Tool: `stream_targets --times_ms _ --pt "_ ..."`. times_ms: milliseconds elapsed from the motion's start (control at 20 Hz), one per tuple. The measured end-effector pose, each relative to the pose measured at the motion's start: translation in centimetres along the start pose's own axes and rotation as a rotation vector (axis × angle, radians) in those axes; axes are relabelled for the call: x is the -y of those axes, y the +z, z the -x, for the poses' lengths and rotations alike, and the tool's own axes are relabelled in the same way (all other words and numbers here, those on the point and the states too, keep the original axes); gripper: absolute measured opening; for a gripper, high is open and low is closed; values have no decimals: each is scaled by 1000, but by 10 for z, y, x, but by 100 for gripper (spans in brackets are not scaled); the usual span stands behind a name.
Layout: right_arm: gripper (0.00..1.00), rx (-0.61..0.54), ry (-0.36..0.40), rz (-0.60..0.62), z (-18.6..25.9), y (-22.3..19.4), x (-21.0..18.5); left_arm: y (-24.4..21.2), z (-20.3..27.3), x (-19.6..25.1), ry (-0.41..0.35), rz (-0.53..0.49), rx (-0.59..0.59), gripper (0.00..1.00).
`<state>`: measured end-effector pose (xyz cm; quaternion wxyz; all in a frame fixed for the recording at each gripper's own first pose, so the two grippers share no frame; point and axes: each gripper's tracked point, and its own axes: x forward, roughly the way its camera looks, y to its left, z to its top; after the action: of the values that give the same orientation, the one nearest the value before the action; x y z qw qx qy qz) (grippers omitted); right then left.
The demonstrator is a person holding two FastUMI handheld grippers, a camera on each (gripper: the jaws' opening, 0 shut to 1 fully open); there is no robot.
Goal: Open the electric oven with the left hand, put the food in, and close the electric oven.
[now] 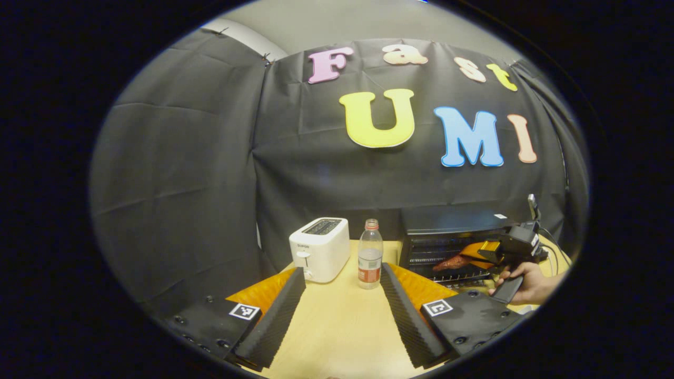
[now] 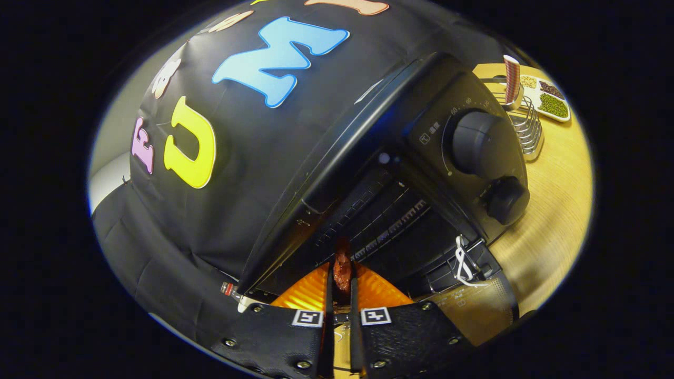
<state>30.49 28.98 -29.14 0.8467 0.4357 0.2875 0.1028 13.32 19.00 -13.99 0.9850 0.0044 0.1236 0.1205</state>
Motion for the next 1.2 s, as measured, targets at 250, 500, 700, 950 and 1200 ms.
stream_targets --times_ms 250,500,700,950,1200 --pt "26 5 -103 88 0 2 18 -2 2 7 -9 -7 0 98" --pt "49 63 -201 230 11 19 34 -5 7 12 -13 -4 -4 100" --pt "93 98 -189 310 29 29 24 -6 11 20 -23 8 -3 100" --pt "98 66 -157 427 65 23 16 -6 14 46 -66 14 6 100" --pt "98 105 -108 591 123 34 -1 -14 20 83 -138 21 -10 100"
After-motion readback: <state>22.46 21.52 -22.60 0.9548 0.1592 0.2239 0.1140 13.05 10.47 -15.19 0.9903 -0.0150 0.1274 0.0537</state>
